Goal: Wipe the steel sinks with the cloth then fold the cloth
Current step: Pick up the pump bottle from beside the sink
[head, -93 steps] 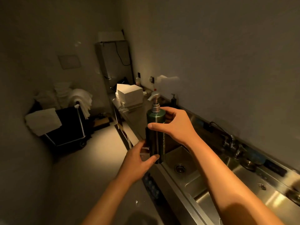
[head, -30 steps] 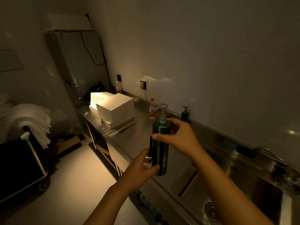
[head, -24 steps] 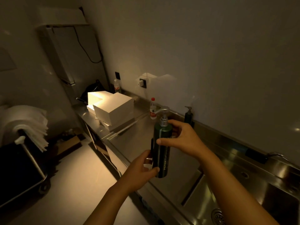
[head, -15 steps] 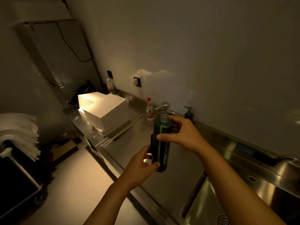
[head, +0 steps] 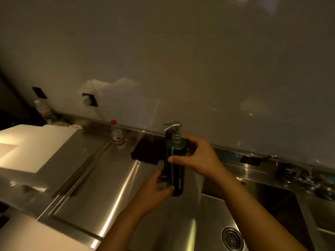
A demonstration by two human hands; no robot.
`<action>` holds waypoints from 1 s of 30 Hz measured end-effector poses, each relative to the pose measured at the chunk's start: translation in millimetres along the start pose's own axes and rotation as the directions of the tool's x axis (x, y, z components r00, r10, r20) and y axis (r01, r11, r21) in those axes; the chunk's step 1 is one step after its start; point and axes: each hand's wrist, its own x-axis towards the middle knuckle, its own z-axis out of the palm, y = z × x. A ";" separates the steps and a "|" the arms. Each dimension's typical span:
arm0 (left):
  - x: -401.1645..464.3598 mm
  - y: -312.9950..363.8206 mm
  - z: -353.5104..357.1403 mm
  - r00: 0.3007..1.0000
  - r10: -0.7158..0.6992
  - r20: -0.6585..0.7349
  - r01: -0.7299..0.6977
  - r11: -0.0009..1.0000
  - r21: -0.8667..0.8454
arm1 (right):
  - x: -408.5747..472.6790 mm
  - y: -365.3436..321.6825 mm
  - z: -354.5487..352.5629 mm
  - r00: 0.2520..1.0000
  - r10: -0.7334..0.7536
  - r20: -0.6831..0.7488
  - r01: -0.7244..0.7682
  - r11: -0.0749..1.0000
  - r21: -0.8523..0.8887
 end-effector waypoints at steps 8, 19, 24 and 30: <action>74.1 1.4 -12.4 0.973 0.136 0.187 -0.125 0.990 -0.068 | 13.5 -4.4 1.6 0.949 0.066 -0.309 -0.098 0.991 -0.087; 110.9 12.1 7.7 0.960 0.250 0.128 -0.237 0.965 -0.108 | 27.9 7.4 12.2 0.829 0.049 -0.557 -0.136 0.984 -0.116; 128.7 0.9 8.8 0.972 0.217 0.094 -0.200 0.966 -0.161 | 42.2 24.9 8.5 0.855 0.069 -0.514 -0.148 0.982 -0.114; 161.4 -31.6 9.6 0.987 0.133 0.093 -0.119 0.983 -0.141 | 63.9 56.8 5.5 0.903 0.160 -0.400 -0.207 0.975 -0.077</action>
